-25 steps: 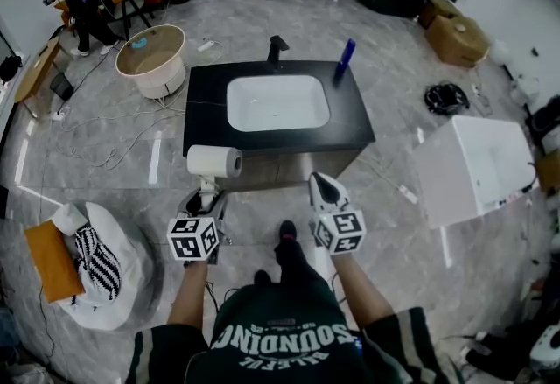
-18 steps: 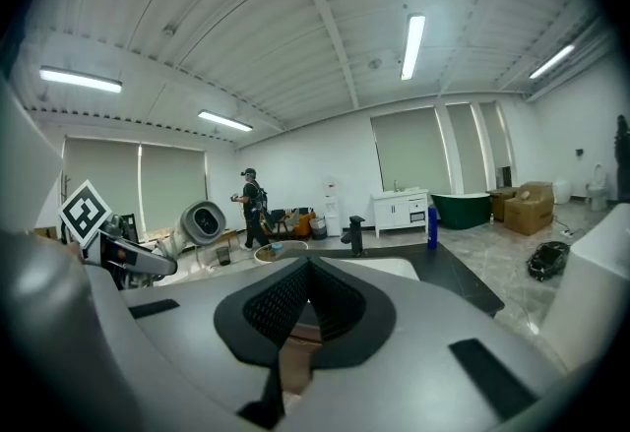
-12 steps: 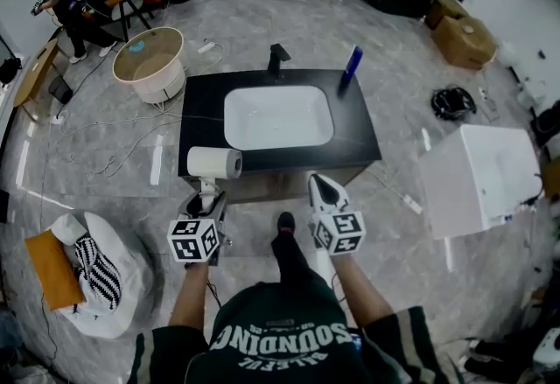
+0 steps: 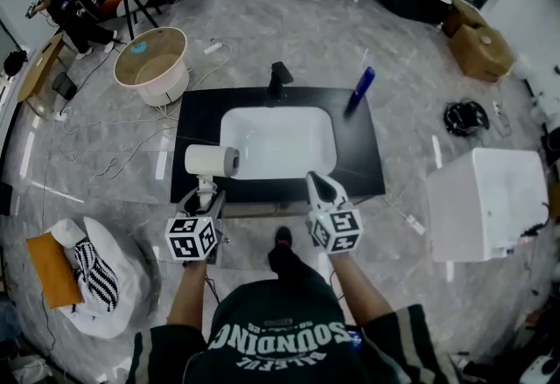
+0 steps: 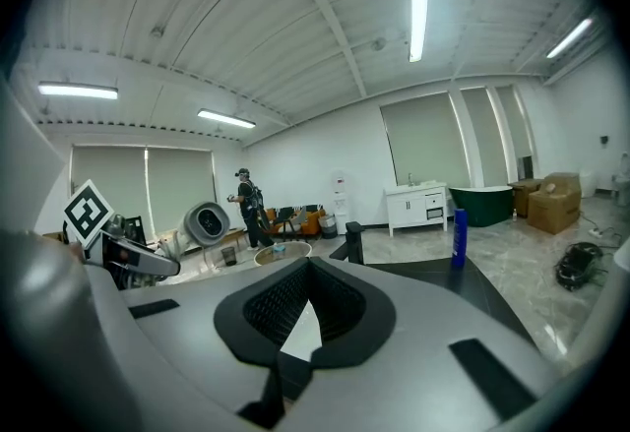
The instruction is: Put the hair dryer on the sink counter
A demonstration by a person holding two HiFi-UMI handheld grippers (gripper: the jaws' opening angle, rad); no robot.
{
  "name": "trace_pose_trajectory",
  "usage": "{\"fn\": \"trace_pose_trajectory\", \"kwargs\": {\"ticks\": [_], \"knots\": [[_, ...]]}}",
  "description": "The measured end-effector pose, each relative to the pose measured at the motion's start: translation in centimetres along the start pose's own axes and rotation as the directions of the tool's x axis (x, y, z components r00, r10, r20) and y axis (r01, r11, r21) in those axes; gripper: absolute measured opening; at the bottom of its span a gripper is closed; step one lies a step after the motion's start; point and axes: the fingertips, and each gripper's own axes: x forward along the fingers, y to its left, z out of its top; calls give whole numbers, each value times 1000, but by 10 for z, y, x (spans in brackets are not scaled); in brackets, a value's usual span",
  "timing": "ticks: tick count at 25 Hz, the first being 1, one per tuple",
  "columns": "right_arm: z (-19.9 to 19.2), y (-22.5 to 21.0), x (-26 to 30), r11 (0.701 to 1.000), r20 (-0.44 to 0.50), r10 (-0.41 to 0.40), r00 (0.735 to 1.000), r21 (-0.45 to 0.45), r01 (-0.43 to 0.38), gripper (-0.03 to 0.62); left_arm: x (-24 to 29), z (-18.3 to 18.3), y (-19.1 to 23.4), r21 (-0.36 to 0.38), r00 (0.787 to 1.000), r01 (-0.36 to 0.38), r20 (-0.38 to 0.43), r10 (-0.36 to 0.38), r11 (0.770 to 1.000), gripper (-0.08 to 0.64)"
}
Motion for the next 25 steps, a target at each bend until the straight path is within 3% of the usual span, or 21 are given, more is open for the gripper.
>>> {"fn": "trace_pose_trajectory", "kwargs": {"ticks": [12, 25], "knots": [[37, -34, 96, 990, -49, 139, 989, -34, -140, 0, 68, 56, 5, -58, 997, -72, -4, 72, 996, 224], [49, -30, 168, 983, -69, 177, 982, -37, -180, 0, 110, 96, 50, -82, 995, -102, 4, 103, 991, 224]]}}
